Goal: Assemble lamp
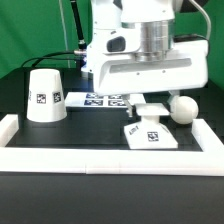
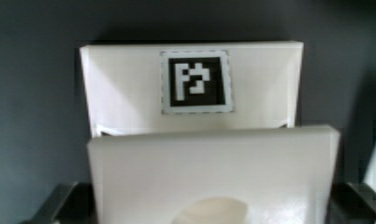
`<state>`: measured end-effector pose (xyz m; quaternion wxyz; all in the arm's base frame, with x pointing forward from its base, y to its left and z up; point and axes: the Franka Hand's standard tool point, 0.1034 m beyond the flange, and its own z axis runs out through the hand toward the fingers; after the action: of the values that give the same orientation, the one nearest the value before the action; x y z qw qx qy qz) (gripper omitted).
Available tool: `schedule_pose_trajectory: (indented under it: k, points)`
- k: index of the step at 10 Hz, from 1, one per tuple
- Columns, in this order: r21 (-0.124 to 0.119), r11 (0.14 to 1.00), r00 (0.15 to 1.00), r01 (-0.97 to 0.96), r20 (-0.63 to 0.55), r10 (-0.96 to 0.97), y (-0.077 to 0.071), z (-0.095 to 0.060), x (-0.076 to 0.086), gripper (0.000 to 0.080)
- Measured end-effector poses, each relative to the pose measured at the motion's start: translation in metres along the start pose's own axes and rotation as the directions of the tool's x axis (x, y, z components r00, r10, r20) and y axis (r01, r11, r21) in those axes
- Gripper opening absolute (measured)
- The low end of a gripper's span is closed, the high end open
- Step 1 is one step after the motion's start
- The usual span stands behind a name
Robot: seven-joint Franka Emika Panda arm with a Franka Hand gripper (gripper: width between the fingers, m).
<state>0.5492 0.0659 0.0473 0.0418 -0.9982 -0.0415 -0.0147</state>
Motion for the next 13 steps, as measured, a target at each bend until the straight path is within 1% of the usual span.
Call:
schedule_pose_trajectory:
  k: [1, 4, 7, 10, 13]
  points:
    - [0.002, 1.0, 1.0, 0.007, -0.011, -0.007, -0.005, 0.0, 0.01, 0.0534]
    - [0.007, 1.0, 0.999, 0.003, -0.033, -0.002, -0.021, 0.002, 0.029, 0.0534]
    - [0.011, 1.0, 0.998, -0.026, -0.049, 0.026, -0.03, 0.003, 0.043, 0.0534]
    - [0.014, 0.994, 0.992, -0.108, -0.058, 0.108, -0.032, 0.003, 0.051, 0.0535]
    - [0.014, 0.992, 0.99, -0.127, -0.06, 0.128, -0.031, 0.003, 0.052, 0.0535]
